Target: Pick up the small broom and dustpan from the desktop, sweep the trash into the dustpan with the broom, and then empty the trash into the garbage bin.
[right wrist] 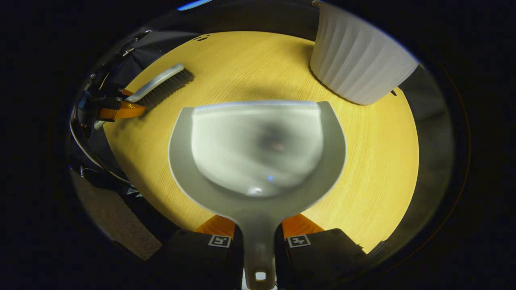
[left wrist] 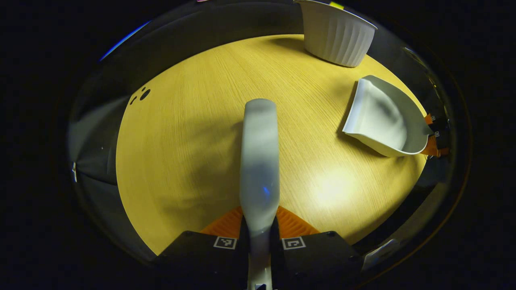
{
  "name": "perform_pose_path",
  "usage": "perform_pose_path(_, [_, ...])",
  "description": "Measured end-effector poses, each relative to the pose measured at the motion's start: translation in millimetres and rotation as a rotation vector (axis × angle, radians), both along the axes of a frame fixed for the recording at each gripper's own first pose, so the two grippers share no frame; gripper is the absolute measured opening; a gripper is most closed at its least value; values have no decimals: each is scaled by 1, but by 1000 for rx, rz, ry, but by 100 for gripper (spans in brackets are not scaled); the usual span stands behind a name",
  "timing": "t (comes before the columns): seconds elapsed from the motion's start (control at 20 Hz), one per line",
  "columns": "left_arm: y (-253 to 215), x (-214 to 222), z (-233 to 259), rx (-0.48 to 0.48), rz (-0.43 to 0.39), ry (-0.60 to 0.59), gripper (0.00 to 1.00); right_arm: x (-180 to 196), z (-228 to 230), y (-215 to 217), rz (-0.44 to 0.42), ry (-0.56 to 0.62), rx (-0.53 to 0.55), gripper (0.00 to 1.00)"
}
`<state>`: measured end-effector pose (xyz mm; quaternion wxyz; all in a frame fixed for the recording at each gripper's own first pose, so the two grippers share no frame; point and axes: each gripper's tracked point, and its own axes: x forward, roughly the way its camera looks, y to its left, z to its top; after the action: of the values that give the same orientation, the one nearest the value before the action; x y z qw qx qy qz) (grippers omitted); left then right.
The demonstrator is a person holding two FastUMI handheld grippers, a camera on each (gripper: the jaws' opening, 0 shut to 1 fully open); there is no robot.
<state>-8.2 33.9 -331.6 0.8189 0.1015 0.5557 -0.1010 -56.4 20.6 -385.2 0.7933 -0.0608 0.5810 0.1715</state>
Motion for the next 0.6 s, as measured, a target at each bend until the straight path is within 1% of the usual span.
perform_pose_path(0.05, [0,0,1,1,-2,1,26,-1,-2,1,-1,-1,-1,38])
perform_pose_path(0.1, [0,-1,1,1,-3,2,25,0,-5,2,3,2,-4,36])
perform_pose_path(0.15, [0,-1,-1,2,-4,-3,27,0,-8,2,7,4,-7,34])
perform_pose_path(0.2, [1,-1,-1,6,-9,-5,28,-2,-8,2,14,4,-12,36])
perform_pose_path(0.3, [2,1,-2,16,-19,-1,28,-3,-10,3,12,1,-7,37])
perform_pose_path(0.35, [3,1,-2,19,-24,0,27,-4,-9,4,13,11,3,41])
perform_pose_path(0.4, [3,1,-2,21,-29,2,28,-8,-9,4,11,25,3,34])
perform_pose_path(0.5, [4,1,3,33,-36,-10,30,-6,-5,3,4,27,13,43])
perform_pose_path(0.6, [4,-1,7,49,-44,-19,30,-8,3,1,0,34,22,40])
